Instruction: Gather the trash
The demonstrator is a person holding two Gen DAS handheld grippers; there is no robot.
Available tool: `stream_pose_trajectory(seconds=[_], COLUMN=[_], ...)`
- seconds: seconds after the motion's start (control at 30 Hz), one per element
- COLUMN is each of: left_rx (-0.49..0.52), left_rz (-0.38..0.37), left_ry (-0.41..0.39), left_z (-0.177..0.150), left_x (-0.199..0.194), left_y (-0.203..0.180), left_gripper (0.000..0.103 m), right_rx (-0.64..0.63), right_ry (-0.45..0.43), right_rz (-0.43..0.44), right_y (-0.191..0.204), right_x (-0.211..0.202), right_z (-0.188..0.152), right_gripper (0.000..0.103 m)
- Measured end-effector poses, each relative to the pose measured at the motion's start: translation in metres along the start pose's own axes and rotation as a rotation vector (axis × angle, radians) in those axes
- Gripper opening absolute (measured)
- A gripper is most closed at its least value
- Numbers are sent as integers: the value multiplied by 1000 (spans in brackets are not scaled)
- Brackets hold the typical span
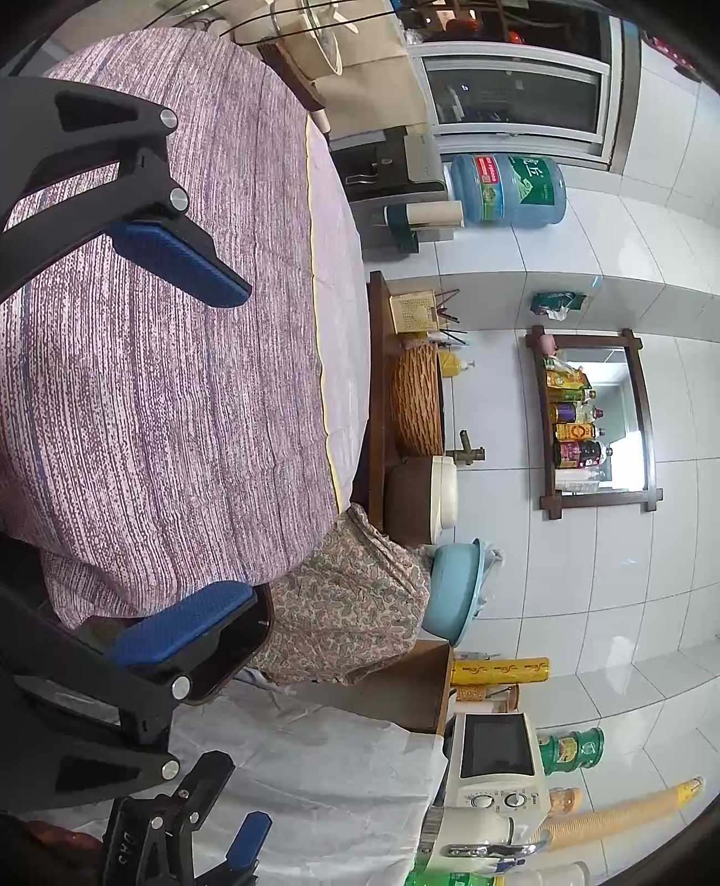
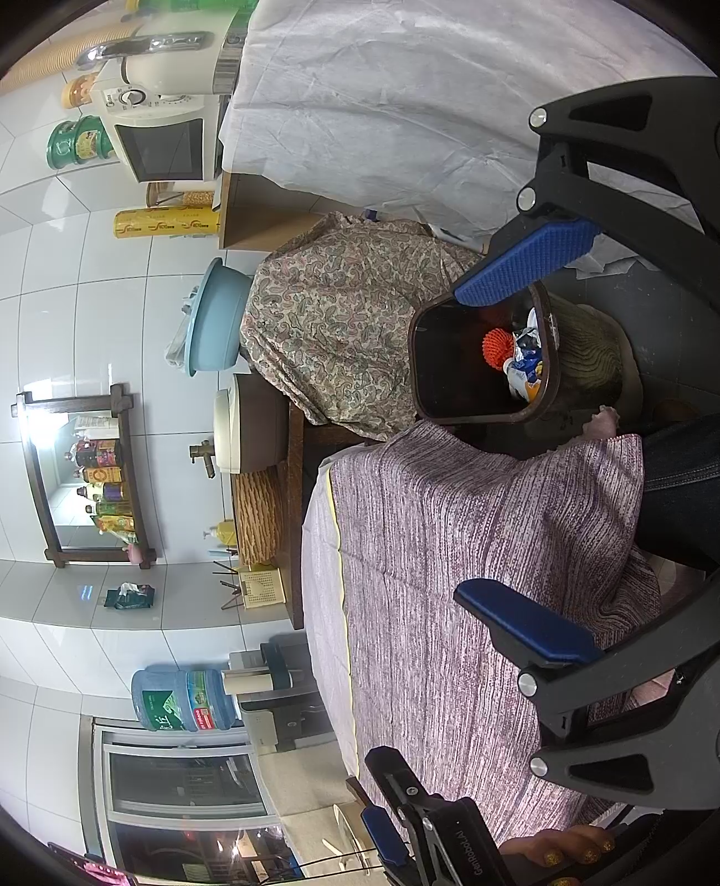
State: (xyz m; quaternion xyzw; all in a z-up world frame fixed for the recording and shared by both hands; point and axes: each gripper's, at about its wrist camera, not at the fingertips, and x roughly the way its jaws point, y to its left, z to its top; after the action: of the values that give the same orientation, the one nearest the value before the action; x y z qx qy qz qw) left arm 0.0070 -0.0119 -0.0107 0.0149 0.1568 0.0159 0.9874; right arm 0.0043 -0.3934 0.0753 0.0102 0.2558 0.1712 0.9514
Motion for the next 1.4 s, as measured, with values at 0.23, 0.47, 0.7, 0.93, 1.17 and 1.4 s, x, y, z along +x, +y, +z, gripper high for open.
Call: stream_pose_trajectory(seconds=[0.23, 0.47, 0.7, 0.93, 1.17, 1.4], left_rx=[1, 6, 7, 5, 3, 2], left_rz=[3, 3, 4, 2, 2, 0], left_ry=[10, 10, 10, 9, 11, 12], left_z=[0, -1, 0, 0, 0, 1], left_x=[3, 2, 1, 2, 2, 2], left_y=[1, 0, 3, 4, 4, 5], left_gripper=[98, 98, 98, 98, 98, 98], right_rx=[0, 2, 3, 4, 4, 4], right_ry=[2, 4, 5, 5, 5, 9], right_rz=[3, 4, 4, 4, 4, 5], right_y=[1, 3, 6, 7, 5, 8], right_x=[0, -1, -2, -2, -1, -3], right_z=[-2, -3, -5, -5, -4, -4], right_gripper=[98, 98, 97, 98, 98, 98])
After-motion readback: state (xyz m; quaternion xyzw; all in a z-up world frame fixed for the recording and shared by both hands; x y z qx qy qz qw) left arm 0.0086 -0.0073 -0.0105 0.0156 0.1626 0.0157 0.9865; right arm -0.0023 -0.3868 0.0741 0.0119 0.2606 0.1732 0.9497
